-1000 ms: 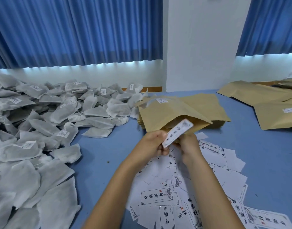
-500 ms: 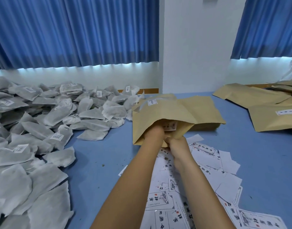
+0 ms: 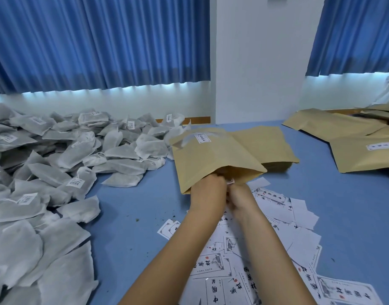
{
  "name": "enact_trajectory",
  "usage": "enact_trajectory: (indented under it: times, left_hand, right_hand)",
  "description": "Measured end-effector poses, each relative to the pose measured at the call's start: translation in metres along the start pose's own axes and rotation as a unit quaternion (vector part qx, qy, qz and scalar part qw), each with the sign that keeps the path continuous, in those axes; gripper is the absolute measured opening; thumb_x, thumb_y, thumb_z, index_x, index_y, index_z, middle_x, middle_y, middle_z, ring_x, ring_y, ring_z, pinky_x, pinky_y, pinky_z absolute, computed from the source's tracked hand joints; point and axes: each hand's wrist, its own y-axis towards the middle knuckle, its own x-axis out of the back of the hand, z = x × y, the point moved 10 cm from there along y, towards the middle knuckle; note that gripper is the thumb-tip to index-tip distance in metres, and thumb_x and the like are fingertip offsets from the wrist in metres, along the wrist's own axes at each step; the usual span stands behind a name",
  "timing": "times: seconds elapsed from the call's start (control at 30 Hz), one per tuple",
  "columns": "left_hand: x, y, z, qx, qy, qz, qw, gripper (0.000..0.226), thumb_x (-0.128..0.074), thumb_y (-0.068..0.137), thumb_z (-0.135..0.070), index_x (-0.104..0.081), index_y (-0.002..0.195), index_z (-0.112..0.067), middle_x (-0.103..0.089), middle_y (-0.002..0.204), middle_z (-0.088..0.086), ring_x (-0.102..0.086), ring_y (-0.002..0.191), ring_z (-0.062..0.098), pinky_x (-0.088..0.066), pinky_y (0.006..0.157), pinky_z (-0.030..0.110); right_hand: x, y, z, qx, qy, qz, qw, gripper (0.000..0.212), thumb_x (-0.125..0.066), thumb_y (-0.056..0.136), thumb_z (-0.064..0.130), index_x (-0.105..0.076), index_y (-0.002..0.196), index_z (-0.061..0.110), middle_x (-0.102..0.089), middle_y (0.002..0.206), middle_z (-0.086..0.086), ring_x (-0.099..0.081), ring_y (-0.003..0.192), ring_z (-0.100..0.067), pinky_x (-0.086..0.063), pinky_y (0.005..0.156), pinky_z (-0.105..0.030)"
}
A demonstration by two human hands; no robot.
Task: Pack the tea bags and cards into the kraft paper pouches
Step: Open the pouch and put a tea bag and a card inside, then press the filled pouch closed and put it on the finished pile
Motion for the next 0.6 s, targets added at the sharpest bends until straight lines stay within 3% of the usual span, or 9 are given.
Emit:
enact_trajectory:
  times: [0.13,0.2,0.3,0.37,0.43,0.53,0.6]
  left_hand:
    - [-0.014,-0.001,0.0,0.003,0.018,0.094,0.995,0.026,-0.049,0.088,0.002,-0.065,0.107,-0.007,-0.064,0.109,0.009,-0.06,0.101,0.027,-0.039,0.07,0.029]
    - [-0.021,0.004,0.007,0.027,0.01,0.143,0.989,0.026,-0.051,0.09,-0.002,-0.063,0.113,-0.006,-0.061,0.118,0.01,-0.056,0.11,0.027,-0.044,0.084,0.03]
    - [-0.017,0.016,0.012,0.031,-0.007,0.129,0.991,0.031,-0.053,0.091,-0.007,-0.056,0.122,-0.008,-0.055,0.127,0.01,-0.051,0.118,0.027,-0.039,0.098,0.031]
    - [-0.008,0.018,0.013,0.039,-0.024,0.085,0.995,0.029,-0.05,0.092,-0.005,-0.056,0.12,-0.009,-0.056,0.124,0.01,-0.054,0.114,0.026,-0.041,0.094,0.03]
    - [0.005,0.012,0.007,0.04,-0.021,0.04,0.998,0.028,-0.049,0.089,0.002,-0.061,0.113,-0.008,-0.062,0.113,0.009,-0.06,0.103,0.025,-0.045,0.078,0.028]
    - [0.022,-0.003,-0.008,0.024,-0.035,-0.014,0.999,0.026,-0.05,0.083,0.008,-0.058,0.105,-0.005,-0.061,0.105,0.01,-0.06,0.093,0.027,-0.036,0.064,0.03]
    - [0.045,-0.013,-0.014,0.013,-0.063,-0.075,0.995,0.023,-0.058,0.076,0.008,-0.059,0.094,-0.008,-0.059,0.1,0.008,-0.057,0.082,0.023,-0.032,0.06,0.028]
  right_hand:
    - [-0.004,-0.003,-0.008,-0.027,0.014,0.011,0.999,0.037,-0.036,0.084,-0.016,-0.047,0.07,0.016,-0.043,0.059,-0.002,-0.034,0.055,-0.013,-0.033,0.047,-0.019]
    - [-0.007,-0.005,-0.011,-0.041,0.022,0.017,0.999,0.037,-0.034,0.083,-0.017,-0.046,0.067,0.014,-0.042,0.049,0.001,-0.032,0.052,-0.012,-0.036,0.04,-0.018]
    - [-0.011,-0.009,-0.01,-0.047,0.036,0.029,0.998,0.039,-0.03,0.079,-0.019,-0.04,0.06,0.014,-0.035,0.043,0.003,-0.028,0.046,-0.011,-0.039,0.041,-0.02]
    - [-0.012,-0.009,-0.01,-0.048,0.042,0.026,0.998,0.04,-0.03,0.078,-0.021,-0.037,0.059,0.014,-0.033,0.047,0.001,-0.028,0.043,-0.011,-0.038,0.044,-0.021]
    - [-0.009,-0.007,-0.009,-0.048,0.035,0.017,0.998,0.04,-0.031,0.08,-0.018,-0.037,0.059,0.015,-0.034,0.05,-0.001,-0.031,0.045,-0.011,-0.032,0.045,-0.021]
    - [-0.005,-0.004,-0.007,-0.041,0.0,0.005,0.999,0.038,-0.037,0.088,-0.01,-0.036,0.063,0.018,-0.032,0.061,-0.002,-0.031,0.057,-0.013,-0.024,0.053,-0.026]
    - [-0.006,-0.005,-0.005,-0.032,-0.016,0.015,0.999,0.038,-0.039,0.093,-0.007,-0.035,0.066,0.019,-0.032,0.064,-0.001,-0.034,0.056,-0.01,-0.027,0.052,-0.024]
